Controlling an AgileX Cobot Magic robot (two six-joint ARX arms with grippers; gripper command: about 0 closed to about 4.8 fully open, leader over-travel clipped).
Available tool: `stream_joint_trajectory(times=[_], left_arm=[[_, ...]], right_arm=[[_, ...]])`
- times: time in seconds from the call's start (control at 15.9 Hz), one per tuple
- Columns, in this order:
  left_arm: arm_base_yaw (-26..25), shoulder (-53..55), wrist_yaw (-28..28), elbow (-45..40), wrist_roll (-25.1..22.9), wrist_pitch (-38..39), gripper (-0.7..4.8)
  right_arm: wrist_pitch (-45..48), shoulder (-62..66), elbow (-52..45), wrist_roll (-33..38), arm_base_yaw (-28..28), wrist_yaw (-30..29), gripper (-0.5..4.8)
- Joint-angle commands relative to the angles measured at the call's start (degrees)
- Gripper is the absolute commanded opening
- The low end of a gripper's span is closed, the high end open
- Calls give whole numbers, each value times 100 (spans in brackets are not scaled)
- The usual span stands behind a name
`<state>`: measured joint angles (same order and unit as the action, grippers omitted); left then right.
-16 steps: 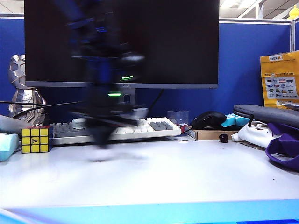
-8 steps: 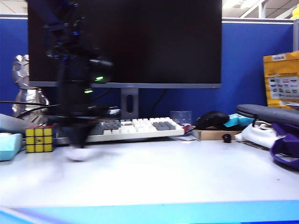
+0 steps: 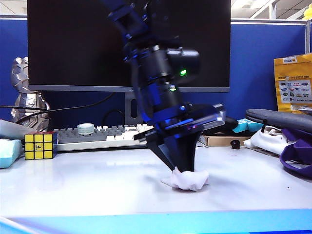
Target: Use the wet wipes on the table to wipe the cherry juice off the table, then put the wipes back on the table.
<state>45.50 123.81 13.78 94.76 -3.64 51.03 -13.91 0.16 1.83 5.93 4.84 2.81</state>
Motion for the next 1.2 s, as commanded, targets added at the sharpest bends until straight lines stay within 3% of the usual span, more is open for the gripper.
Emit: stream_joint_trajectory(times=[0.06,0.25,0.5,1.2], left_arm=[[-498,120,-1272,-70,188,138,-5],[-1556,120,-1403,-70,651,396,-5],[-2581,120,-2323,-227,597,1458,-5],[-2629,-321,-1508,-2660,208,2026,-5]], right_arm=[[11,-2,0,-13,0,2,0],[11,-2,0,-13,4,2,0],[11,-2,0,-13,4,2,0],[11,-2,0,-13,7,2,0]])
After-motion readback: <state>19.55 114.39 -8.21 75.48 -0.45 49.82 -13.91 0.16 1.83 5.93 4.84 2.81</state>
